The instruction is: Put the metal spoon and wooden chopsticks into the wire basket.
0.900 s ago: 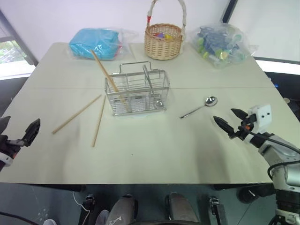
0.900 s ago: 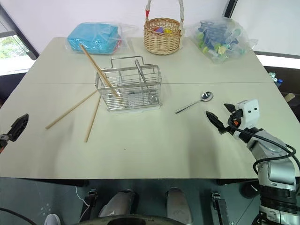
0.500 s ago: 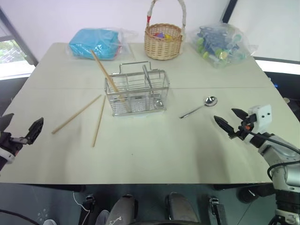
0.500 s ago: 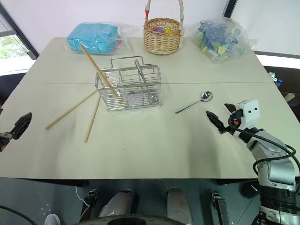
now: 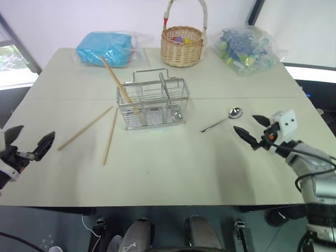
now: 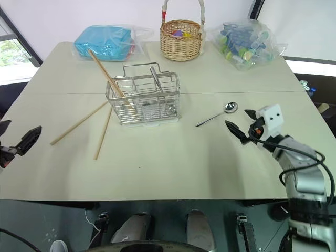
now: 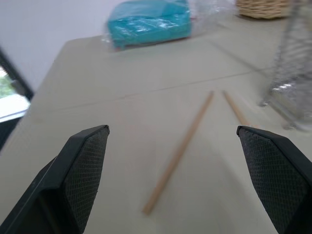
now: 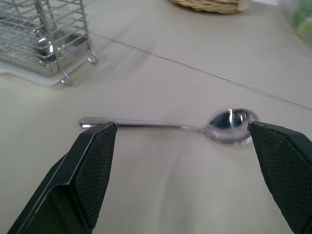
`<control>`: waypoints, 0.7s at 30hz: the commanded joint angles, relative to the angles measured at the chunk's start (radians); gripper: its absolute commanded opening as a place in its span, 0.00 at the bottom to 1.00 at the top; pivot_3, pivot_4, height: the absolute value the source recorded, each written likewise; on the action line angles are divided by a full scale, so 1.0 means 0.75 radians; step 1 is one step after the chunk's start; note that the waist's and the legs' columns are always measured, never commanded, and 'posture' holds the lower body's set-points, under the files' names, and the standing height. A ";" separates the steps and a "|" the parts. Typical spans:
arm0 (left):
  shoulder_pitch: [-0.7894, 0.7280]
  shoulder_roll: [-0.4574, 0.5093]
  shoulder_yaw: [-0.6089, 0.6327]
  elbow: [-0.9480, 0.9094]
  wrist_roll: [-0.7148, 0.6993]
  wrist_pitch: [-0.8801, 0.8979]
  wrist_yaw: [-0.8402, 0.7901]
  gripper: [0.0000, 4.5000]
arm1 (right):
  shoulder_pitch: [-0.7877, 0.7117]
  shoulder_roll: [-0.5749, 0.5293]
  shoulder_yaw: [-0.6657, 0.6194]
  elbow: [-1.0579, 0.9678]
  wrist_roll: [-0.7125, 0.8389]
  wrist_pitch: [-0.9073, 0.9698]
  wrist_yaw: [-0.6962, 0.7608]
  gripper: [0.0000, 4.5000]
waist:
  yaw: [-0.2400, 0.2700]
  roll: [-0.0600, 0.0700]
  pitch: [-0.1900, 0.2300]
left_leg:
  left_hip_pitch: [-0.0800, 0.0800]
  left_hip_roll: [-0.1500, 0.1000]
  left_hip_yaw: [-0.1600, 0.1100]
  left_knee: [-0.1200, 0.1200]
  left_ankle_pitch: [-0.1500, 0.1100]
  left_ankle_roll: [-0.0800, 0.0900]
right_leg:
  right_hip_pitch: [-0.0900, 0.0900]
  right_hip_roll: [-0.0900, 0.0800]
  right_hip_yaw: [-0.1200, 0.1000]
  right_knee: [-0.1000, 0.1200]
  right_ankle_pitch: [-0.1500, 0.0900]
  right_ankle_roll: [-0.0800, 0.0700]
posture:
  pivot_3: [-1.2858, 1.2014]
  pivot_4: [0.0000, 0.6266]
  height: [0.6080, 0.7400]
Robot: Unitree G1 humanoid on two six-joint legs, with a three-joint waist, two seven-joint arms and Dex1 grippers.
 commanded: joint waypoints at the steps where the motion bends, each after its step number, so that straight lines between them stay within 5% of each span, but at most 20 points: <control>1: -0.011 0.109 0.023 -0.144 -0.178 0.079 -0.123 0.98 | -0.234 -0.076 0.095 0.154 -0.068 -0.125 0.150 0.98 | -0.005 0.000 0.000 | 0.000 0.000 0.001 0.000 0.000 0.000 | 0.000 0.000 0.000 0.000 0.000 0.000 | 0.52 0.24 1.00; 7: -0.002 0.280 -0.076 -0.282 -0.333 0.150 -0.337 0.98 | -0.648 -0.064 0.326 0.590 -0.242 -0.332 0.363 0.98 | -0.009 0.001 0.001 | 0.001 0.001 0.004 -0.003 -0.001 0.001 | -0.002 -0.001 -0.001 0.000 0.000 0.000 | 0.52 0.24 1.00; 14: -0.352 0.388 -0.441 -0.236 -0.402 0.182 -0.355 0.98 | -1.028 -0.011 0.653 1.196 -0.569 -0.786 0.656 0.98 | -0.008 0.002 0.002 | 0.000 -0.001 0.004 0.000 -0.001 0.002 | -0.001 -0.001 -0.002 -0.001 0.000 0.000 | 0.52 0.24 1.00; 21: -0.512 0.355 -0.654 -0.159 -0.302 0.158 -0.367 0.98 | -1.332 0.040 0.888 1.612 -0.941 -1.038 0.443 0.98 | -0.048 0.002 0.001 | -0.001 -0.001 0.004 -0.001 -0.001 0.002 | -0.006 -0.001 -0.004 0.003 0.000 0.000 | 0.52 0.24 1.00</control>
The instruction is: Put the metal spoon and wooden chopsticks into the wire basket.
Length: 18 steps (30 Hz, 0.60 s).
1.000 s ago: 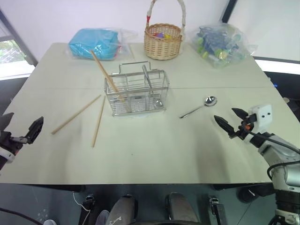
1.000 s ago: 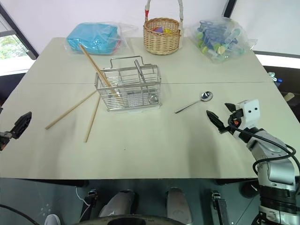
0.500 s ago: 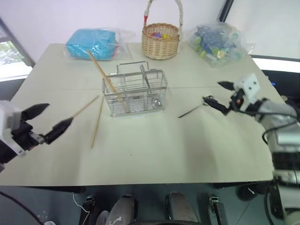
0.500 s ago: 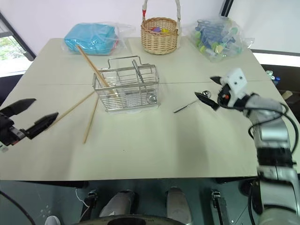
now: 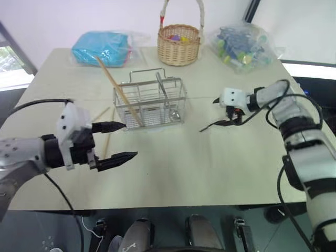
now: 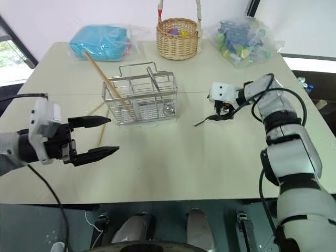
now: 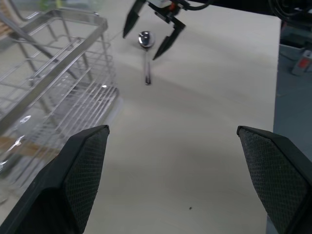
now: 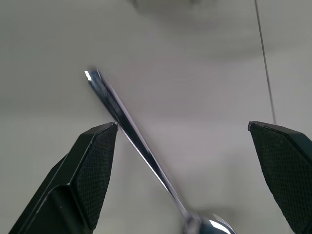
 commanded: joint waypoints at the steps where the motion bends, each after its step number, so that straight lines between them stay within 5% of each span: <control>1: -0.034 -0.014 -0.031 0.002 0.037 -0.025 -0.001 0.98 | -0.093 -0.001 0.068 0.102 -0.150 -0.105 -0.125 0.98 | -0.010 0.000 0.000 | 0.000 0.000 0.001 0.000 0.000 0.000 | -0.001 0.000 0.000 0.000 0.000 0.000 | 0.52 0.24 1.00; 13: -0.035 -0.066 0.021 -0.056 -0.020 0.018 0.112 0.98 | -0.116 0.043 0.254 0.187 -0.490 -0.268 -0.549 0.98 | -0.032 -0.002 -0.001 | 0.001 0.000 0.000 0.002 0.000 0.000 | 0.001 0.000 0.000 0.002 0.000 0.000 | 0.52 0.24 1.00; 18: -0.038 -0.061 0.049 -0.065 -0.046 0.035 0.143 1.00 | -0.098 0.071 0.231 0.198 -0.485 -0.283 -0.540 0.93 | -0.034 -0.002 -0.001 | 0.002 0.001 0.001 0.003 0.000 0.000 | 0.002 0.001 0.000 0.002 0.000 0.000 | 0.52 0.24 1.00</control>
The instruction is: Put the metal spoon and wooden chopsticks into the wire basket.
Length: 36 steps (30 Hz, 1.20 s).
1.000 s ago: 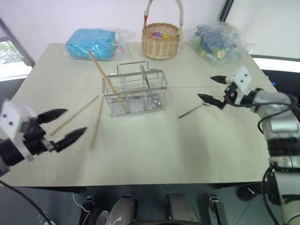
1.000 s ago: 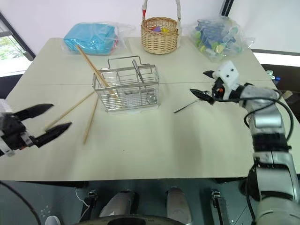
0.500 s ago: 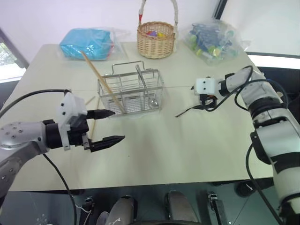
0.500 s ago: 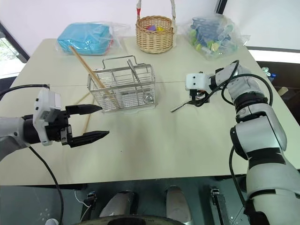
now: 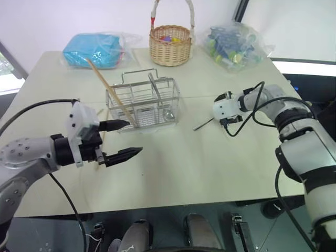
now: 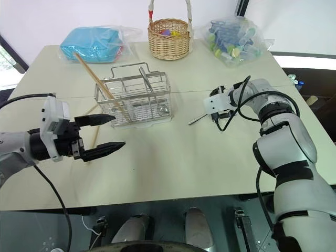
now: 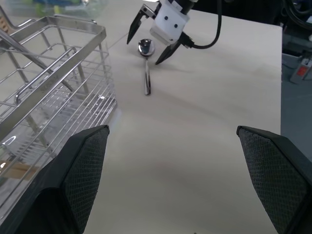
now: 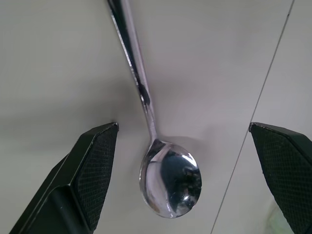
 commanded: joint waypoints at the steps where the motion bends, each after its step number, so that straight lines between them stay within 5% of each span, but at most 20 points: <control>1: -0.018 0.005 0.051 -0.034 -0.034 0.006 0.024 1.00 | -0.011 0.027 -0.024 0.009 0.009 -0.020 0.010 0.86 | 0.000 0.000 0.000 | 0.000 0.000 0.000 0.000 0.000 0.000 | 0.000 0.000 0.000 0.000 0.000 0.000 | 0.52 0.24 1.00; 9: -0.030 0.016 0.064 -0.034 -0.058 0.022 0.045 1.00 | 0.013 0.030 -0.043 0.017 0.023 -0.018 0.044 0.02 | 0.001 0.001 0.000 | -0.001 0.000 0.000 0.000 0.000 0.000 | -0.001 0.000 0.000 0.000 0.000 0.000 | 0.52 0.24 1.00; 22: -0.091 0.009 0.040 0.018 -0.040 0.016 0.067 1.00 | 0.032 0.006 -0.108 0.002 0.068 -0.031 0.093 0.02 | 0.002 0.001 0.000 | -0.001 -0.001 -0.001 0.000 0.000 0.000 | -0.001 -0.001 0.000 0.000 0.000 0.000 | 0.52 0.24 1.00; 26: -0.101 0.014 0.061 0.049 -0.031 0.007 0.058 1.00 | 0.040 -0.030 -0.242 -0.032 0.250 -0.129 0.381 0.02 | 0.002 0.001 0.000 | -0.001 -0.001 -0.001 0.001 0.000 0.000 | -0.001 -0.001 0.000 0.000 0.000 0.000 | 0.52 0.24 1.00; 29: -0.107 0.020 0.088 0.080 -0.027 0.000 0.044 1.00 | 0.079 -0.046 -0.430 -0.125 0.543 -0.109 0.795 0.02 | 0.000 0.001 0.000 | -0.001 -0.001 0.000 0.002 0.000 0.000 | -0.001 -0.002 0.000 0.000 0.000 0.000 | 0.52 0.24 1.00; 32: -0.106 0.026 0.105 0.104 -0.014 -0.007 0.022 1.00 | 0.127 -0.039 -0.616 -0.374 0.860 0.230 1.066 0.02 | 0.000 0.001 0.001 | -0.001 0.000 -0.001 0.002 0.000 0.000 | 0.000 -0.002 0.000 0.000 0.000 0.001 | 0.52 0.24 1.00; 36: -0.106 0.033 0.125 0.144 0.017 -0.023 -0.007 1.00 | 0.218 -0.021 -0.784 -0.876 1.184 0.888 1.038 0.02 | 0.005 0.002 0.001 | -0.001 0.000 -0.002 0.002 0.000 0.000 | -0.001 -0.003 -0.001 0.000 0.000 0.001 | 0.52 0.24 1.00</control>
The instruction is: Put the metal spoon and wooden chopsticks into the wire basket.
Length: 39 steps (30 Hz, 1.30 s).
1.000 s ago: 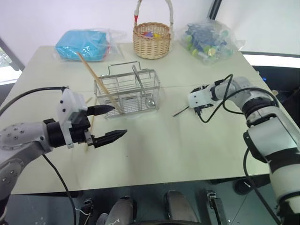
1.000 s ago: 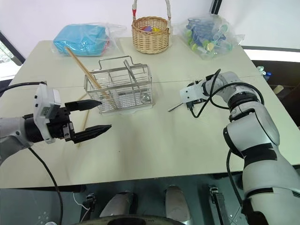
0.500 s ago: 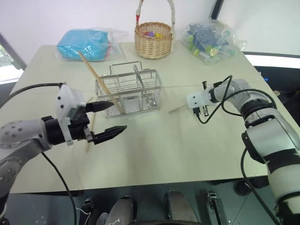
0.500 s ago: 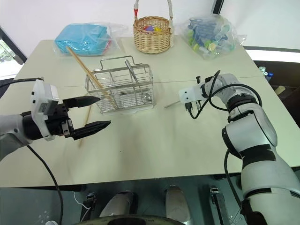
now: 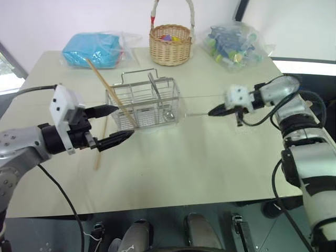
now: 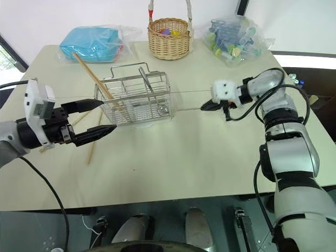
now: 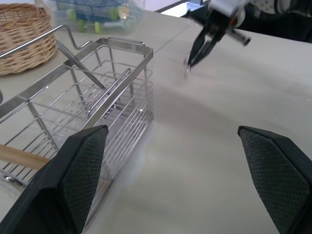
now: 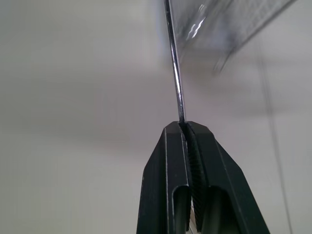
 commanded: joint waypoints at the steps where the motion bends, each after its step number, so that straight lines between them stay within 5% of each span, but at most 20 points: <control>1: -0.020 0.021 0.064 0.025 0.036 -0.041 -0.027 1.00 | 0.037 0.007 -0.145 -0.444 0.290 0.524 -0.060 0.02 | 0.004 0.000 0.000 | 0.000 0.000 0.000 0.000 0.000 0.000 | 0.000 0.000 0.000 0.000 0.000 0.000 | 0.52 0.24 1.00; 9: -0.046 0.019 0.057 0.070 0.093 -0.067 -0.061 1.00 | 0.058 0.239 -0.371 -0.968 0.674 1.340 -0.697 0.02 | 0.031 0.000 0.000 | -0.001 0.000 -0.002 -0.001 0.000 0.000 | -0.001 -0.002 -0.002 0.001 0.001 -0.001 | 0.52 0.24 1.00; 15: -0.043 0.012 0.083 0.068 0.098 -0.065 -0.057 1.00 | 0.102 0.412 -0.377 -1.066 0.707 1.372 -0.990 0.02 | 0.036 -0.001 -0.001 | -0.004 -0.001 -0.001 -0.001 0.000 0.000 | -0.011 -0.002 -0.002 0.003 0.006 -0.002 | 0.52 0.24 1.00; 25: -0.005 -0.004 0.138 0.028 0.092 -0.055 -0.016 1.00 | 0.224 0.532 -0.279 -1.036 0.661 1.308 -1.130 0.02 | 0.028 -0.001 -0.001 | -0.008 -0.001 0.001 0.000 0.000 0.000 | -0.017 -0.002 -0.003 0.019 0.009 -0.006 | 0.52 0.24 1.00; 28: 0.003 -0.007 0.147 0.021 0.089 -0.054 -0.002 1.00 | 0.236 0.546 -0.279 -1.028 0.661 1.303 -1.165 0.21 | 0.028 -0.001 -0.001 | -0.008 -0.001 0.001 0.000 0.000 0.000 | -0.017 -0.002 -0.004 0.019 0.009 -0.006 | 0.52 0.24 1.00; 35: 0.014 -0.017 0.158 0.022 0.089 -0.057 0.015 1.00 | 0.214 0.524 -0.299 -0.993 0.642 1.269 -1.225 0.99 | 0.029 -0.001 -0.001 | -0.008 -0.001 0.001 0.000 0.000 0.000 | -0.017 -0.002 -0.004 0.019 0.009 -0.006 | 0.52 0.24 1.00; 39: 0.037 -0.020 0.184 0.037 0.099 -0.055 0.023 1.00 | 0.195 0.429 -0.313 -1.031 0.669 1.294 -1.167 0.99 | 0.032 -0.001 -0.001 | -0.008 -0.001 0.001 0.001 0.000 0.000 | -0.017 -0.002 -0.004 0.019 0.009 -0.006 | 0.52 0.24 1.00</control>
